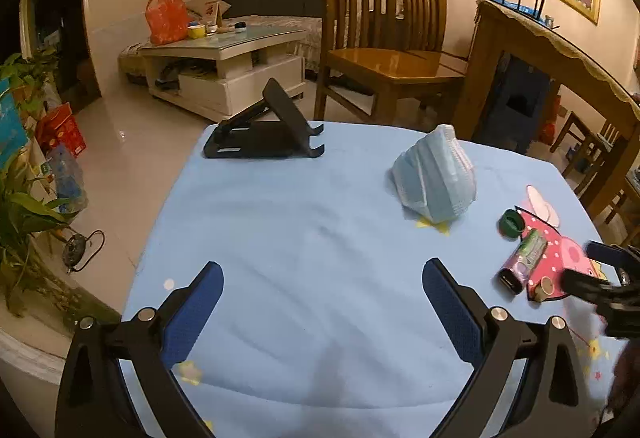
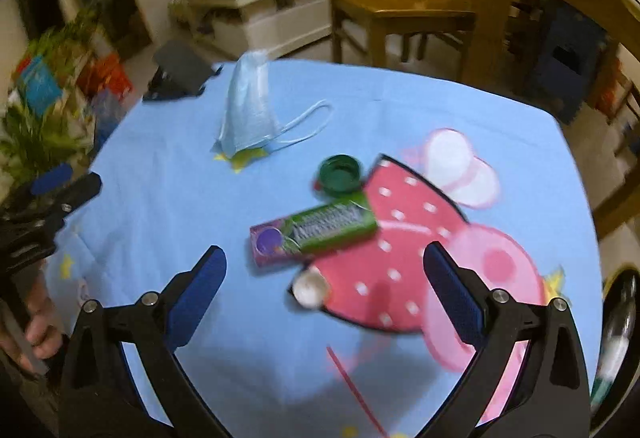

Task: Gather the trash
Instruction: 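Grasp the green Doublemint gum pack with right tool while left tool grasps the green bottle cap, then drop the gum pack into the bin with right tool while left tool drops the cap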

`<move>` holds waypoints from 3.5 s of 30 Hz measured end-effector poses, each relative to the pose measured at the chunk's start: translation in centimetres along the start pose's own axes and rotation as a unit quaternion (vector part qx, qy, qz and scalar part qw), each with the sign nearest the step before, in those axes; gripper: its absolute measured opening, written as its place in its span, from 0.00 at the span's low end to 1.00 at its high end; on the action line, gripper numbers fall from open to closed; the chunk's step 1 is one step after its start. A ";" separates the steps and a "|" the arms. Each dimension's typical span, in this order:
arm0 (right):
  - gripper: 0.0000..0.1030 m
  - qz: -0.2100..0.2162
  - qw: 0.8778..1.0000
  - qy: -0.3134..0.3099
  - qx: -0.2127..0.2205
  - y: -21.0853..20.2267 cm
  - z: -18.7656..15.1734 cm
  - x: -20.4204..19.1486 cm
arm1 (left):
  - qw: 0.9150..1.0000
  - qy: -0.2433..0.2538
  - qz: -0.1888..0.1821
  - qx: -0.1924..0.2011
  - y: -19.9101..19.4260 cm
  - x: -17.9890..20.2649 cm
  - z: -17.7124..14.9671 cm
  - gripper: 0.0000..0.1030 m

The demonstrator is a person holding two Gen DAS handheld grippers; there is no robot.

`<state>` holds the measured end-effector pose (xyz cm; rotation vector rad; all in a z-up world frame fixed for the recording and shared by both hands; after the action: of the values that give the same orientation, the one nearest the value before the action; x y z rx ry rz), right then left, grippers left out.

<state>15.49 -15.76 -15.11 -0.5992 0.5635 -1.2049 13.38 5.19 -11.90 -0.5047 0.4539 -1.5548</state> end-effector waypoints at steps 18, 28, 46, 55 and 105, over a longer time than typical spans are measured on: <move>0.78 0.025 0.999 -0.036 -0.027 2.8 -1.4 -0.3 | 0.999 0.030 -0.015 -0.012 1.1 1.8 -0.7 0.93; 0.78 0.059 0.982 0.159 0.083 -8.1 -4.2 12.8 | 0.991 0.038 -0.118 -0.048 2.3 8.6 -0.8 0.93; 0.78 0.044 0.962 0.239 0.127 -11.6 -4.1 18.5 | 0.979 0.114 -0.144 -0.087 10.2 20.1 -0.9 0.29; 0.78 0.027 0.967 0.215 0.131 -11.3 -3.8 17.9 | 0.989 0.085 -0.099 -0.074 6.3 15.9 -1.9 0.29; 0.94 -0.298 0.810 0.435 0.256 -29.3 -17.0 40.8 | 0.931 0.269 -0.248 0.008 -6.3 46.3 -4.8 0.29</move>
<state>-5.37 -64.27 -10.44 0.3342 0.7860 -2.1610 4.25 -40.92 -10.32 -0.1705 0.7706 -2.1970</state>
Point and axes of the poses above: each gripper's, at about its wrist camera, not at the fingertips, and y roughly the way its jaws point, x to its right, z to its top, the point moved 5 cm from there along y, roughly the way its jaws point, and after that the axes turned 12 degrees about x, right-handed, at the moved point
